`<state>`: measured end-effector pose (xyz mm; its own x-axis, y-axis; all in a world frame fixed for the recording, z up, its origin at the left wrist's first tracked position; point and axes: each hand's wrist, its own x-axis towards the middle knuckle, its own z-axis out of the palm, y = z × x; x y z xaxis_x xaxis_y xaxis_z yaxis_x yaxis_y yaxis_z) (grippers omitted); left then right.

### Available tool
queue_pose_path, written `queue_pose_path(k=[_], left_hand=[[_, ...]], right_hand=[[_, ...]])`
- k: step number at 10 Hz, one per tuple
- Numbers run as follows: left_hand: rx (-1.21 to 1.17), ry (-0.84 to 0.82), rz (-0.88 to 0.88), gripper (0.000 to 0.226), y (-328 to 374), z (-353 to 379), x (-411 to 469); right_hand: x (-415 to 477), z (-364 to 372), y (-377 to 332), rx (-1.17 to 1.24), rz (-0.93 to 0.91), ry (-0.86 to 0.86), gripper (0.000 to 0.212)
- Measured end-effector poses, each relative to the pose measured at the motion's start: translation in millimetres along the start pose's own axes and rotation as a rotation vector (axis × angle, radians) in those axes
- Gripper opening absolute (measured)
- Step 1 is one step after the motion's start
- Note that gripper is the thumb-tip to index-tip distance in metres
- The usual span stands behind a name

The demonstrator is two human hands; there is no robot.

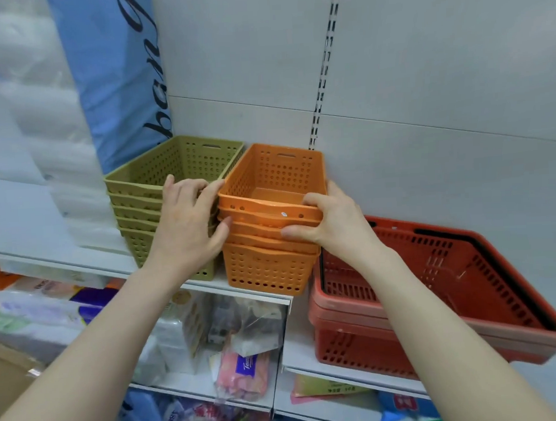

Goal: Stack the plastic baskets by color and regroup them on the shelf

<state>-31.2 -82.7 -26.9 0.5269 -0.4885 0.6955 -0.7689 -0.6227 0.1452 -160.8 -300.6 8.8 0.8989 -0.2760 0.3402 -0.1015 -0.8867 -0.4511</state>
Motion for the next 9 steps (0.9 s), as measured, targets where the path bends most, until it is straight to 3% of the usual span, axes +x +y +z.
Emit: queue_pose_path(k=[4, 6, 7, 8, 9], left_hand=[[0.118, -0.014, 0.034, 0.059, -2.4, -0.4, -2.3], [0.125, -0.015, 0.026, 0.060, -0.2, -2.4, -1.6], [0.033, 0.021, 0.025, 0.060, 3.9, 0.7, -10.3], [-0.111, 0.057, 0.021, 0.063, 14.0, -0.3, -24.3], [-0.195, 0.118, 0.049, 0.059, 22.8, 5.0, -56.5]], right_hand=[[-15.4, 20.5, 7.5, -0.307, -0.202, 0.288, 0.061], [-17.8, 15.1, 2.3, -0.326, -0.194, 0.221, 0.059], [-29.2, -3.5, 14.6, -0.326, -0.187, 0.121, 0.061], [-58.8, -40.4, 30.8, -0.380, -0.091, 0.150, 0.050], [-106.1, -109.0, 51.4, -0.372, 0.067, 0.435, 0.028]])
